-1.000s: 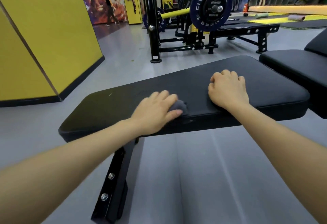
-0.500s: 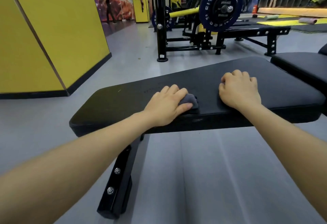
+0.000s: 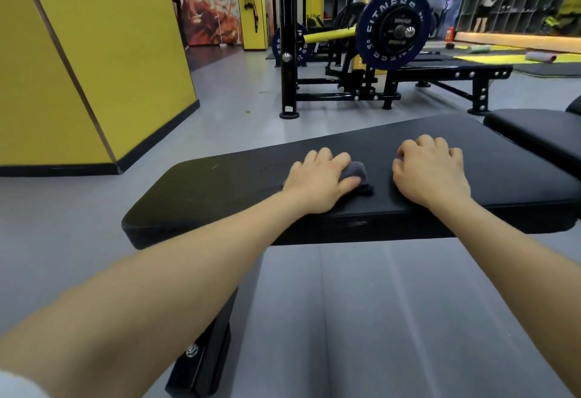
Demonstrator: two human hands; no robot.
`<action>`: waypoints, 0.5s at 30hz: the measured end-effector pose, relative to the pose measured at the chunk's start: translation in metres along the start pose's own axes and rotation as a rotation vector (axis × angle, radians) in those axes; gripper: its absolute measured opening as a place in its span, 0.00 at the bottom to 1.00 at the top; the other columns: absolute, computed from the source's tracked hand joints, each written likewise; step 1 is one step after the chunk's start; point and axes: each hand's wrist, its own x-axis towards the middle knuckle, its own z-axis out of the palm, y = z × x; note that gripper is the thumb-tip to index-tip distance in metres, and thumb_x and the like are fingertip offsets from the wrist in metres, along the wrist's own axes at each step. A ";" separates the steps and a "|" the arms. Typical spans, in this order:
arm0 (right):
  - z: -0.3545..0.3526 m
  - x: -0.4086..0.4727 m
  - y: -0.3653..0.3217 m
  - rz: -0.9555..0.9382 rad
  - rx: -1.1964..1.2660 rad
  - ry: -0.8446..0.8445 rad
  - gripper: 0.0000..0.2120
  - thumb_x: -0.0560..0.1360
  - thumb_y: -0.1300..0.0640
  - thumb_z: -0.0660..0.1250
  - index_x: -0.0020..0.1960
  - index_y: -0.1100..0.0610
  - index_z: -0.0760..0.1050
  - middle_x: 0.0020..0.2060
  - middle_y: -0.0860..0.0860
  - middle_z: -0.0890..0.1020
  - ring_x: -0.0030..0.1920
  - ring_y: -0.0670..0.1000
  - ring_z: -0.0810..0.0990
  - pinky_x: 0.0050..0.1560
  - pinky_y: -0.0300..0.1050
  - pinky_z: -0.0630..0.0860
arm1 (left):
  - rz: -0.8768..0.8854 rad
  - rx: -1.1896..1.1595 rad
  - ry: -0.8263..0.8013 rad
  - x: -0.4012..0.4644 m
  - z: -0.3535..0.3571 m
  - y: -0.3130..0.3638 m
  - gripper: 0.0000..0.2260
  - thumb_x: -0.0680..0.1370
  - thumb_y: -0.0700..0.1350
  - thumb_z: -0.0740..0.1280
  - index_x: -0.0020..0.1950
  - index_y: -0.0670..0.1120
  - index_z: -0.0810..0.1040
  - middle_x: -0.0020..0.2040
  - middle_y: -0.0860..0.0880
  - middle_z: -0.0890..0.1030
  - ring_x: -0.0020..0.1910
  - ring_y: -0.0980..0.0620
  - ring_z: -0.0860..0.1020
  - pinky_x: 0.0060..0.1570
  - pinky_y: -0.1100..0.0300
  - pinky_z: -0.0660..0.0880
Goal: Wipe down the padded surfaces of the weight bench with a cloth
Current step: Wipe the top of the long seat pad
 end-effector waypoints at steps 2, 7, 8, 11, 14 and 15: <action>-0.001 0.001 -0.002 -0.009 -0.005 0.017 0.15 0.79 0.54 0.54 0.61 0.58 0.71 0.58 0.57 0.72 0.60 0.59 0.66 0.59 0.54 0.62 | 0.032 -0.027 -0.002 -0.011 -0.001 -0.022 0.16 0.78 0.59 0.56 0.58 0.49 0.68 0.54 0.48 0.69 0.56 0.45 0.67 0.49 0.52 0.64; -0.007 0.006 -0.040 -0.044 0.124 0.089 0.14 0.79 0.55 0.55 0.60 0.56 0.73 0.58 0.56 0.72 0.60 0.58 0.66 0.60 0.53 0.60 | -0.193 0.048 -0.069 -0.039 -0.008 -0.096 0.16 0.78 0.60 0.56 0.58 0.50 0.67 0.55 0.45 0.69 0.57 0.42 0.68 0.53 0.49 0.67; -0.006 0.006 -0.051 -0.078 0.131 0.092 0.13 0.79 0.55 0.54 0.59 0.56 0.73 0.58 0.55 0.72 0.60 0.57 0.66 0.59 0.52 0.60 | -0.230 0.059 -0.082 -0.040 -0.009 -0.102 0.16 0.78 0.60 0.56 0.58 0.49 0.67 0.55 0.45 0.69 0.58 0.42 0.68 0.53 0.48 0.68; 0.008 0.001 -0.064 -0.103 0.150 0.068 0.13 0.79 0.56 0.53 0.58 0.56 0.72 0.57 0.54 0.72 0.58 0.56 0.67 0.59 0.51 0.60 | -0.303 0.108 -0.069 -0.033 -0.008 -0.097 0.16 0.78 0.60 0.55 0.57 0.50 0.67 0.56 0.44 0.70 0.59 0.42 0.68 0.50 0.49 0.66; 0.017 -0.001 -0.063 -0.089 0.134 0.101 0.12 0.79 0.55 0.53 0.57 0.56 0.72 0.55 0.53 0.74 0.57 0.56 0.68 0.58 0.51 0.60 | -0.267 0.110 -0.004 -0.013 0.001 -0.066 0.15 0.79 0.59 0.55 0.58 0.50 0.67 0.57 0.44 0.69 0.60 0.43 0.66 0.52 0.49 0.65; 0.017 0.000 -0.064 -0.088 0.135 0.106 0.12 0.79 0.54 0.54 0.57 0.56 0.72 0.55 0.53 0.74 0.57 0.56 0.68 0.58 0.50 0.60 | -0.228 0.094 0.011 -0.003 0.005 -0.054 0.15 0.79 0.59 0.55 0.58 0.50 0.67 0.58 0.44 0.69 0.61 0.43 0.66 0.53 0.49 0.65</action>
